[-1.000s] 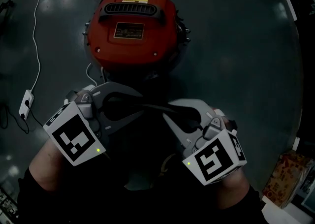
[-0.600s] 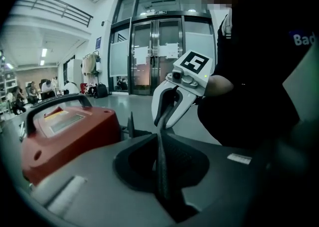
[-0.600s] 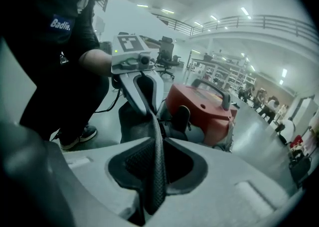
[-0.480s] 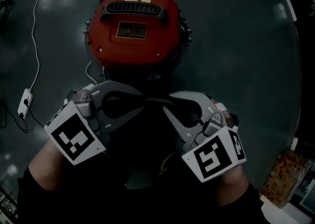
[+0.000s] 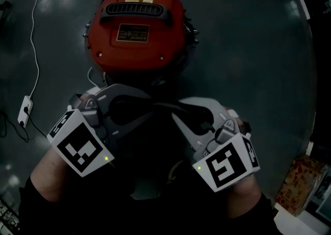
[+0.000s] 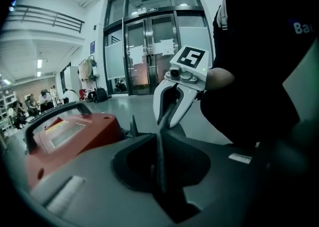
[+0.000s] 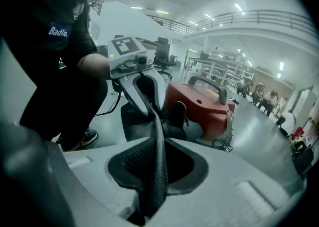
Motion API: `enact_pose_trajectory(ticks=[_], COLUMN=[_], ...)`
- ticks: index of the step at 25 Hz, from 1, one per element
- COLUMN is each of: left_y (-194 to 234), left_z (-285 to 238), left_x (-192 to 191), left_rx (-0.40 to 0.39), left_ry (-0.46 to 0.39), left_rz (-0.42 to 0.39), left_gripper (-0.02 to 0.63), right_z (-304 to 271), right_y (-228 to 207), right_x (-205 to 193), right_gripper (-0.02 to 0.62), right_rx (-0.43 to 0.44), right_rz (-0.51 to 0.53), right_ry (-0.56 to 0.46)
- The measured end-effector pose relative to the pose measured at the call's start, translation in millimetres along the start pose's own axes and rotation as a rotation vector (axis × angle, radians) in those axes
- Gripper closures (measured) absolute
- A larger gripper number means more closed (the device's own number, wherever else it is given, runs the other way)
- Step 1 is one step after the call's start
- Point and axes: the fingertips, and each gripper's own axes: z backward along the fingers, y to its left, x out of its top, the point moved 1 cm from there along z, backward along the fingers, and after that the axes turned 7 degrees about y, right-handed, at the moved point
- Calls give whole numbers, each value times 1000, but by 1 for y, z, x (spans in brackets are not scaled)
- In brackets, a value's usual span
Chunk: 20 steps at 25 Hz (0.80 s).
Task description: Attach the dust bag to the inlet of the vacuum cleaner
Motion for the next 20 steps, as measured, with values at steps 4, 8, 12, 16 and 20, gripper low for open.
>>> enact_pose_trajectory(ticks=[4, 8, 12, 16, 20], left_y=[-1, 7, 18, 8, -25], left_z=[3, 13, 29, 54, 96], left_x=[-3, 3, 24, 56, 104], left_rx=[20, 59, 135, 213, 178], left_ry=[-9, -15, -75, -98, -46], left_rz=[9, 35, 119, 194, 242], left_gripper=[470, 394, 357, 357, 359], right_z=[-1, 5, 29, 75, 151], right_y=[-1, -1, -1, 23, 48], right_x=[-1, -6, -6, 2, 28], right_gripper=[477, 386, 377, 377, 377], right_rx=[-10, 16, -21, -25, 35], right_rz=[18, -22, -57, -55, -218], right_ry=[-4, 23, 74, 131, 99])
